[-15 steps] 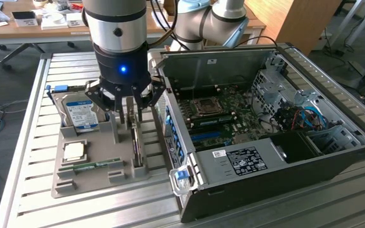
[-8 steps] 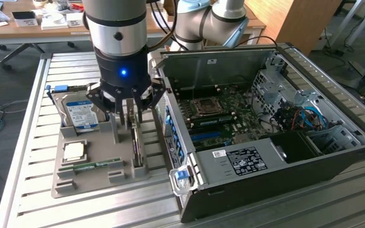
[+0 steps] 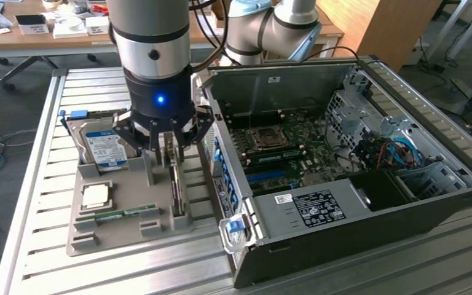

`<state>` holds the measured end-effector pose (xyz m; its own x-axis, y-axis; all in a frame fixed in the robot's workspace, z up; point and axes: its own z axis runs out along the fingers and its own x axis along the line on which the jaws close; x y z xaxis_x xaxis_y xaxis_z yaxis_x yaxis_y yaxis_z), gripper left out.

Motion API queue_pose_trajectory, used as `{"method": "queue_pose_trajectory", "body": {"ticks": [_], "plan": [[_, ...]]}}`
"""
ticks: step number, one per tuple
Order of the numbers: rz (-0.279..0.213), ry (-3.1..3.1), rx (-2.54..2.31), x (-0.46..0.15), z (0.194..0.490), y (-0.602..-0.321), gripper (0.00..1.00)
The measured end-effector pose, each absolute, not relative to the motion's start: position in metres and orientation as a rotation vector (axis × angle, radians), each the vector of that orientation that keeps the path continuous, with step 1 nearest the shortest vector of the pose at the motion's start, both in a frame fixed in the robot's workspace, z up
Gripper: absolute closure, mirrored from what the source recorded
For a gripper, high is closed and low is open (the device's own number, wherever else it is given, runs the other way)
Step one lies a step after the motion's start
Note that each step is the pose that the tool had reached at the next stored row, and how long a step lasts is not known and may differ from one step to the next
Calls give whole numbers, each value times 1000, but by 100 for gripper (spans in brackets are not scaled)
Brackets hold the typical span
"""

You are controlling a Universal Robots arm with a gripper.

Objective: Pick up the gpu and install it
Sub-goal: 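Pick up the gpu and move the gpu toward the slot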

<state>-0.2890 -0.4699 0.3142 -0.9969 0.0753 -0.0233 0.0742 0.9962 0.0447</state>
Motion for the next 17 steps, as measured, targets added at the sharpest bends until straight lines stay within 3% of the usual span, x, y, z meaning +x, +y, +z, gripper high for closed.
{"method": "queue_pose_trajectory", "body": {"ticks": [17], "plan": [[68, 3114, 117, -289, 305, -470, 58]]}}
